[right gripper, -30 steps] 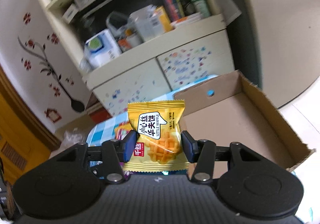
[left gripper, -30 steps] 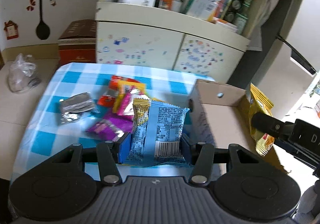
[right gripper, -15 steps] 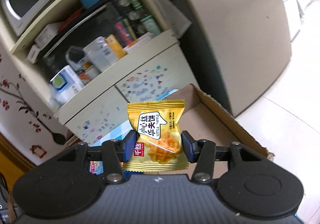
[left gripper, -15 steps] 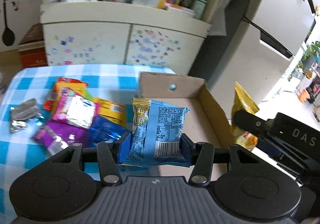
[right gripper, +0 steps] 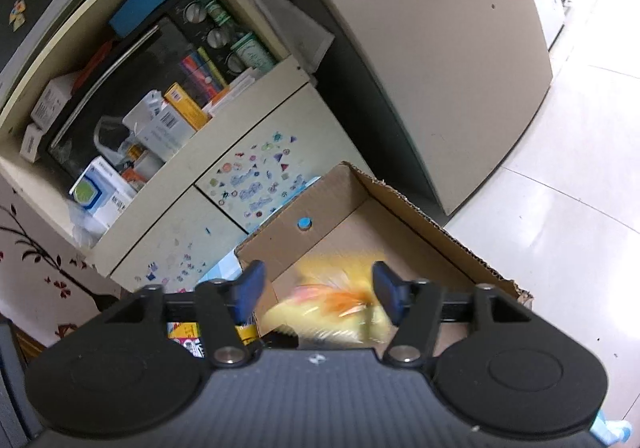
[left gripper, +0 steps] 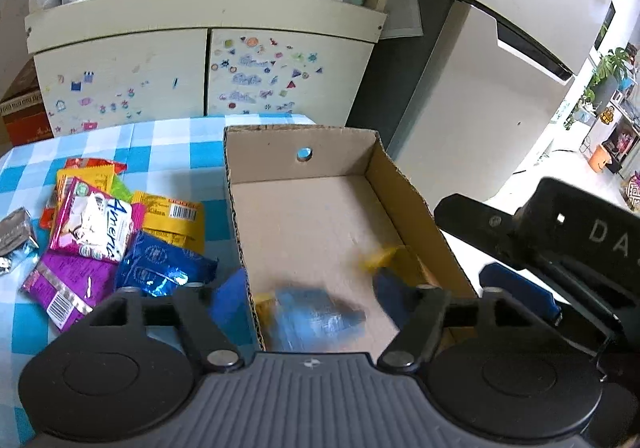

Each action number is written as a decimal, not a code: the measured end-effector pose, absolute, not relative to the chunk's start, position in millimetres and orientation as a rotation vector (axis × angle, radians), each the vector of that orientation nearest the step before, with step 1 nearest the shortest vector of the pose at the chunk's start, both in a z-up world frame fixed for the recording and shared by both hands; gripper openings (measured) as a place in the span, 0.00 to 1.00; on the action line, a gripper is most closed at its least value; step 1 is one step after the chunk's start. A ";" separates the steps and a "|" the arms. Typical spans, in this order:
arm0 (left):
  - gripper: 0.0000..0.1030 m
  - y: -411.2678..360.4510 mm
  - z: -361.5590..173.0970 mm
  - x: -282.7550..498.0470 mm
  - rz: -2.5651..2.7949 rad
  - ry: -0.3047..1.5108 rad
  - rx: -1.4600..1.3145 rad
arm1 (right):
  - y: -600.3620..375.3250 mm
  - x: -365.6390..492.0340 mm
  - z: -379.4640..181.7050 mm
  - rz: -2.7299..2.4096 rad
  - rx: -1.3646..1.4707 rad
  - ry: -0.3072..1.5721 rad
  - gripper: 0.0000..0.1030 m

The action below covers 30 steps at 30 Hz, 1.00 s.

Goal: Organize snacks
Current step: 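Withdraw both tools from the box back toward the table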

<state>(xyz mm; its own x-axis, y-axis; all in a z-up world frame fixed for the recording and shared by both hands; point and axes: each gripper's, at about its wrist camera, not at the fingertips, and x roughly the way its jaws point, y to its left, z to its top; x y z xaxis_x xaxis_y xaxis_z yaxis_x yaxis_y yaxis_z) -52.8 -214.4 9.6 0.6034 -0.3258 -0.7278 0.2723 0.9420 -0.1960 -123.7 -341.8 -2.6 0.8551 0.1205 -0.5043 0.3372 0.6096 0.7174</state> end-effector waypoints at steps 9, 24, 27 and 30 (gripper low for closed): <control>0.87 -191.0 16.8 -49.5 -0.325 0.867 -0.070 | -336.0 -121.1 -0.1 -0.078 0.906 0.543 0.70; 0.94 -82.2 28.4 -38.7 -0.173 0.846 -0.167 | -304.2 -109.9 12.3 0.089 0.811 0.518 0.70; 0.95 -57.6 32.7 -33.4 -0.142 0.838 -0.185 | -298.6 -107.2 13.5 0.112 0.793 0.518 0.70; 0.97 -37.2 36.6 -27.9 -0.098 0.830 -0.174 | -290.3 -104.8 14.5 0.129 0.773 0.524 0.70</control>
<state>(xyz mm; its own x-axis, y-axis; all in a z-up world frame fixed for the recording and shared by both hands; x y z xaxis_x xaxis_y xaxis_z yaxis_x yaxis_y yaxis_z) -27.9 -37.2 36.6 0.6715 -0.1548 -0.7246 0.0185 0.9811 -0.1924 -104.8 -290.3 14.5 0.8648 0.2987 -0.4035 0.0771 0.7153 0.6946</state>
